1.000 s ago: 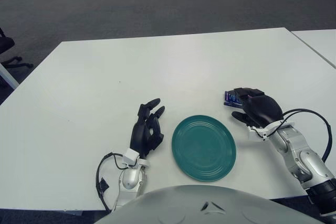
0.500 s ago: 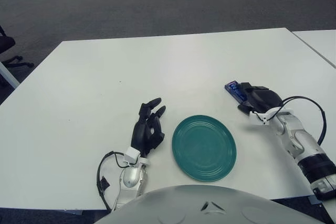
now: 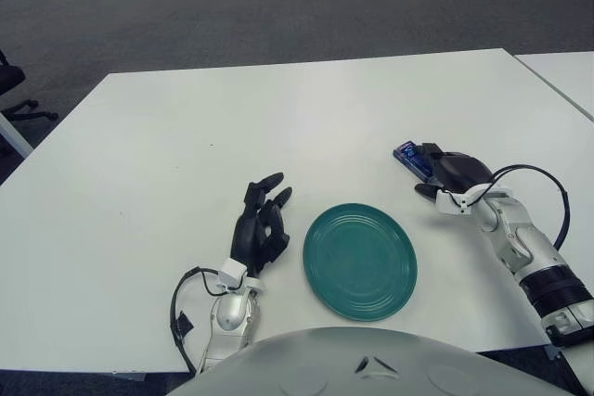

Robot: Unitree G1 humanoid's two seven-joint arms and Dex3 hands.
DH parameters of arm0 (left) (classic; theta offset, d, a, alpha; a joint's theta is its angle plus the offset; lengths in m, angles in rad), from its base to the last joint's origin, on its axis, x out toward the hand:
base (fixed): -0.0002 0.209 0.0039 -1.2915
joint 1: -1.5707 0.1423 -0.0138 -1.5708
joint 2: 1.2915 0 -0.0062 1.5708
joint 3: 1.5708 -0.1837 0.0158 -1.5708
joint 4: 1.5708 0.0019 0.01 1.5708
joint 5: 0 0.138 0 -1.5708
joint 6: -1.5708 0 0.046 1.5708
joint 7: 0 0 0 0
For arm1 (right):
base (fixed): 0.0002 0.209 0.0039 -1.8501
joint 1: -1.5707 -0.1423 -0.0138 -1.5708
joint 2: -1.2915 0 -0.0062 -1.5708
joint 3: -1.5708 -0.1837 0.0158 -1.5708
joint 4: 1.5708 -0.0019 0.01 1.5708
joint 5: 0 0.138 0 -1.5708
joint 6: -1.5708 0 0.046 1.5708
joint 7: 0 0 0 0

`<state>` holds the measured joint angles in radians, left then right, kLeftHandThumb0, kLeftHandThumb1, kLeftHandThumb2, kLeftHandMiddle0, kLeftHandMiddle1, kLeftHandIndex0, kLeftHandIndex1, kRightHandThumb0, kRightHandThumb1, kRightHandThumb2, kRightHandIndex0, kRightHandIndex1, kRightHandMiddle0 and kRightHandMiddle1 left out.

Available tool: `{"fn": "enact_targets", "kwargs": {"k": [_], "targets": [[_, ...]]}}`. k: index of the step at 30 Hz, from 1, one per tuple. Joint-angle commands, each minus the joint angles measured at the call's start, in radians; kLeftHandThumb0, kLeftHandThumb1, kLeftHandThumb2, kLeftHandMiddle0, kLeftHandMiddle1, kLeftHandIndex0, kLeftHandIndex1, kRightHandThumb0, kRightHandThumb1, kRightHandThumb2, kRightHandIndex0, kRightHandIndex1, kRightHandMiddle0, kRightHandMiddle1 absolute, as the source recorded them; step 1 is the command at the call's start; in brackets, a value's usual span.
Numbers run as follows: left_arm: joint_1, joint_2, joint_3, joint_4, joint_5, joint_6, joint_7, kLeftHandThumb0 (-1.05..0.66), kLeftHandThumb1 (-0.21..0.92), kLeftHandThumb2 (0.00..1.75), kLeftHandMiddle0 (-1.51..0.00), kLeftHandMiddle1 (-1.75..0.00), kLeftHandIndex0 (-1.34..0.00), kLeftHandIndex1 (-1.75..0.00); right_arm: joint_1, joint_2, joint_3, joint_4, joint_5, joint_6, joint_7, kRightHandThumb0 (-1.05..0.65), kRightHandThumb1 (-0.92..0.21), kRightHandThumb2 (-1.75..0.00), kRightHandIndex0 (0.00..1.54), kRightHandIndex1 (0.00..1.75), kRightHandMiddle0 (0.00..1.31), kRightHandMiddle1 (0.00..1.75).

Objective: Put the gum into the plate.

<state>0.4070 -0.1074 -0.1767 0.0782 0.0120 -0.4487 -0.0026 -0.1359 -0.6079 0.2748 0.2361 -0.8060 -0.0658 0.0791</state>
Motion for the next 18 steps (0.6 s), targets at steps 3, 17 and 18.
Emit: {"fn": "enact_targets", "kwargs": {"k": [3,17,18], "targets": [[0.008,0.003,0.010,0.019,-0.005,0.036,0.003,-0.79,0.92,0.87,-0.53,-0.29,-0.11,-0.92,-0.011,0.019,0.019,0.004,0.009,0.010,0.013,-0.65,-0.92,-0.47,0.39,0.03,0.00,0.55],[0.008,0.010,0.018,0.021,-0.020,0.034,-0.012,-0.78,0.92,0.86,-0.51,-0.30,-0.12,-0.92,-0.021,0.020,0.028,0.002,0.016,0.015,0.027,-0.65,-0.92,-0.50,0.38,0.02,0.00,0.52],[0.008,0.011,0.019,0.021,-0.020,0.033,-0.013,-0.79,0.92,0.86,-0.51,-0.30,-0.12,-0.92,-0.021,0.020,0.028,0.000,0.016,0.016,0.029,-0.65,-0.92,-0.50,0.38,0.02,0.00,0.52]]}}
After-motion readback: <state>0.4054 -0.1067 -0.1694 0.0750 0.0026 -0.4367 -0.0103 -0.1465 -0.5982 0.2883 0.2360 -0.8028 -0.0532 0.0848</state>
